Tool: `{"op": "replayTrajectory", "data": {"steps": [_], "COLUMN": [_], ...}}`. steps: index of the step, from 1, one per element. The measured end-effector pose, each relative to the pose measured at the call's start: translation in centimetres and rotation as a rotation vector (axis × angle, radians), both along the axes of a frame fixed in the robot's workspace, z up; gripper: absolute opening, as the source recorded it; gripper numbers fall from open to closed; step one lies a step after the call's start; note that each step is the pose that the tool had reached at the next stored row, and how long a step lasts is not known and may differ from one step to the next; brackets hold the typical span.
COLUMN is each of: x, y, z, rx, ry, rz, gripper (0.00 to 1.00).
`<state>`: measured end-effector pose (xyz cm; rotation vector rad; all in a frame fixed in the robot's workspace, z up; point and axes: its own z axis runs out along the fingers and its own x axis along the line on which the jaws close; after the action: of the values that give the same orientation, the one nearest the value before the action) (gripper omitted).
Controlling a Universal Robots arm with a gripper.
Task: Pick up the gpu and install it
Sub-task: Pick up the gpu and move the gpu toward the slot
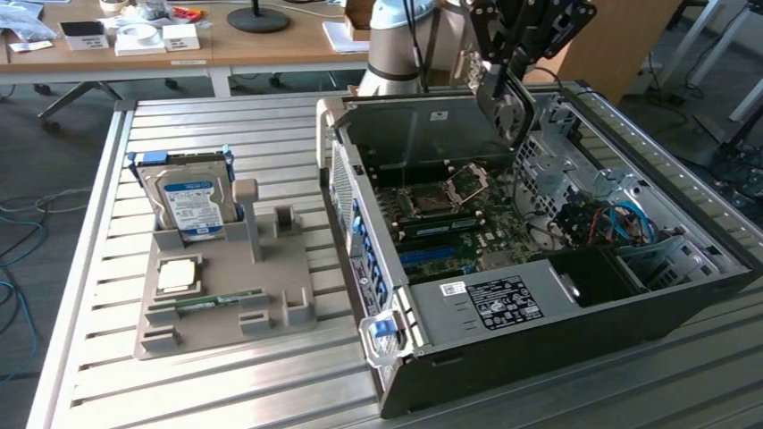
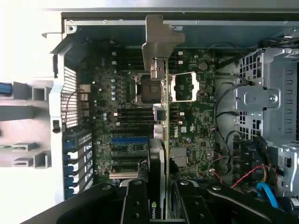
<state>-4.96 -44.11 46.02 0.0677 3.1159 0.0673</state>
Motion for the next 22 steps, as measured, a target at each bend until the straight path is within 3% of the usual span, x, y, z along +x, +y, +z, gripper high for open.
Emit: {"op": "replayTrajectory", "data": {"steps": [9,22], "x": [1.9,2.0], "y": [0.00,0.00], "z": [0.00,-0.15], "rx": [0.0000,0.0001], "ry": [0.0001,0.0000], "rz": [0.000,0.000], "gripper": [0.27,0.27]}}
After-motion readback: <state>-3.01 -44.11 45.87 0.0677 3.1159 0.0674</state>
